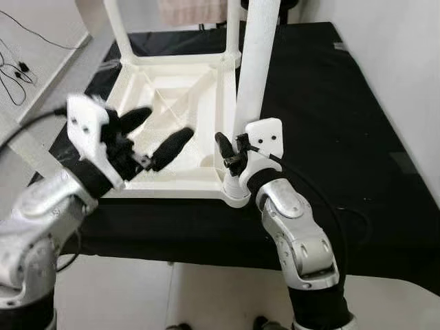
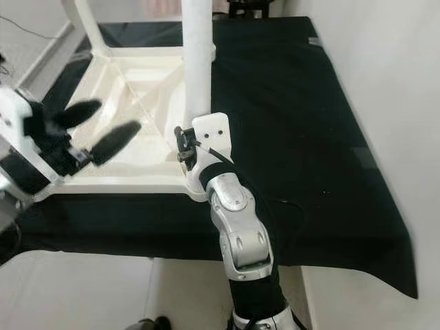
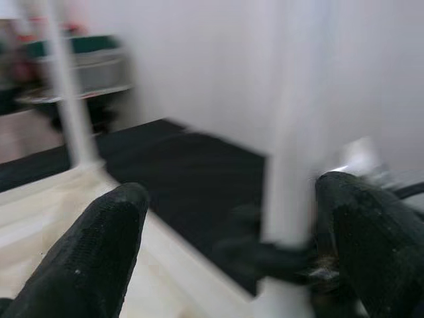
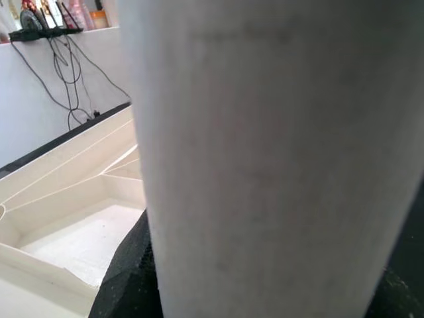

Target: Building children table

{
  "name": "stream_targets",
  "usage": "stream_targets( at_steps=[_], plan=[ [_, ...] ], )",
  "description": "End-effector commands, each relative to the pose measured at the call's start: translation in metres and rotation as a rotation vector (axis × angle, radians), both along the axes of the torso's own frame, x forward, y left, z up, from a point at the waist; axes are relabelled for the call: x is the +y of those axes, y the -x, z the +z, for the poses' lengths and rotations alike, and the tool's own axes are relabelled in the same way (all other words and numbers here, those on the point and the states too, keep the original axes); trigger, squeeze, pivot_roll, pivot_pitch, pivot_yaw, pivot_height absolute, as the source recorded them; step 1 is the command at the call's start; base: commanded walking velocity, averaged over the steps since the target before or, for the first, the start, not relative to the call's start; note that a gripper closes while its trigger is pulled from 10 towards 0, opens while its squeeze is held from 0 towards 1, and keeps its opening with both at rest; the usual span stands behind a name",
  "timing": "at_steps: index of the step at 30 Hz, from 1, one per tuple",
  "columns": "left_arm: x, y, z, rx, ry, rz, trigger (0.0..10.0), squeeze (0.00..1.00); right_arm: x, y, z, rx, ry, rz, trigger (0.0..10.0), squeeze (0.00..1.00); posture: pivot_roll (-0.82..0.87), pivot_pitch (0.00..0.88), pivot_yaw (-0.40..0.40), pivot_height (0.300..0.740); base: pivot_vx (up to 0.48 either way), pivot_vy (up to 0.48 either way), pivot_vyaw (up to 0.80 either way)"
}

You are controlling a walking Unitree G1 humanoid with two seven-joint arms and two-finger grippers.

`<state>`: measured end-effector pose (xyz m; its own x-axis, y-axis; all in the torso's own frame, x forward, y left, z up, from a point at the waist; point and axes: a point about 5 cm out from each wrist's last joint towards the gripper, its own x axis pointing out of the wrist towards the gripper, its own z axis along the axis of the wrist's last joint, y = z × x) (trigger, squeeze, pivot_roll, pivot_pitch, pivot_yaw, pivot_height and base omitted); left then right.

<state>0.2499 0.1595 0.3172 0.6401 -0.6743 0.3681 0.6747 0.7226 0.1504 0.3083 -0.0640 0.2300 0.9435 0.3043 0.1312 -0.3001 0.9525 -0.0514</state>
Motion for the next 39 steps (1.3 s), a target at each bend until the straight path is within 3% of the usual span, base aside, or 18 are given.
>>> stream_targets(
  at_steps=[1, 3, 6, 15, 24, 30, 34, 39],
  plan=[
    [0.003, 0.002, 0.007, -0.001, 0.007, -0.054, 10.0, 0.00, -0.004, -0.003, -0.037, 0.155, 0.006, -0.028, 10.0, 0.00, 0.01, 0.209, 0.057, 0.740, 0.000, 0.000, 0.00],
    [-0.001, 0.002, 0.016, -0.009, 0.035, -0.129, 10.0, 0.00, 0.000, 0.000, -0.036, 0.118, 0.048, 0.025, 10.0, 0.00, 0.01, 0.207, 0.058, 0.740, 0.000, 0.000, 0.00],
    [-0.008, 0.000, 0.026, -0.003, 0.058, -0.231, 10.0, 0.00, 0.015, 0.012, -0.043, 0.064, 0.133, 0.206, 10.0, 0.00, 0.01, 0.202, 0.063, 0.740, 0.000, 0.000, 0.00],
    [-0.021, -0.014, 0.039, 0.027, 0.079, -0.314, 10.0, 0.00, 0.026, 0.019, -0.048, 0.040, 0.198, 0.269, 10.0, 0.00, 0.00, 0.196, 0.070, 0.740, 0.000, 0.000, 0.00],
    [-0.033, -0.018, 0.035, 0.083, 0.016, -0.390, 10.0, 0.00, 0.030, 0.019, -0.052, 0.055, 0.218, 0.312, 10.0, 0.00, -0.01, 0.190, 0.077, 0.740, 0.000, 0.000, 0.00],
    [-0.035, -0.021, 0.034, 0.077, -0.034, -0.360, 10.0, 0.00, 0.037, 0.021, -0.054, 0.062, 0.258, 0.369, 10.0, 0.00, 0.00, 0.189, 0.079, 0.740, 0.000, 0.000, 0.00],
    [-0.029, -0.033, 0.040, 0.020, -0.076, -0.235, 10.0, 0.00, 0.045, 0.021, -0.056, 0.079, 0.299, 0.414, 10.0, 0.00, 0.00, 0.185, 0.076, 0.740, 0.000, 0.000, 0.00],
    [-0.023, -0.039, 0.044, -0.023, -0.104, -0.178, 10.0, 0.00, 0.045, 0.017, -0.056, 0.102, 0.311, 0.416, 10.0, 0.00, -0.01, 0.180, 0.070, 0.740, 0.000, 0.000, 0.00]
  ],
)
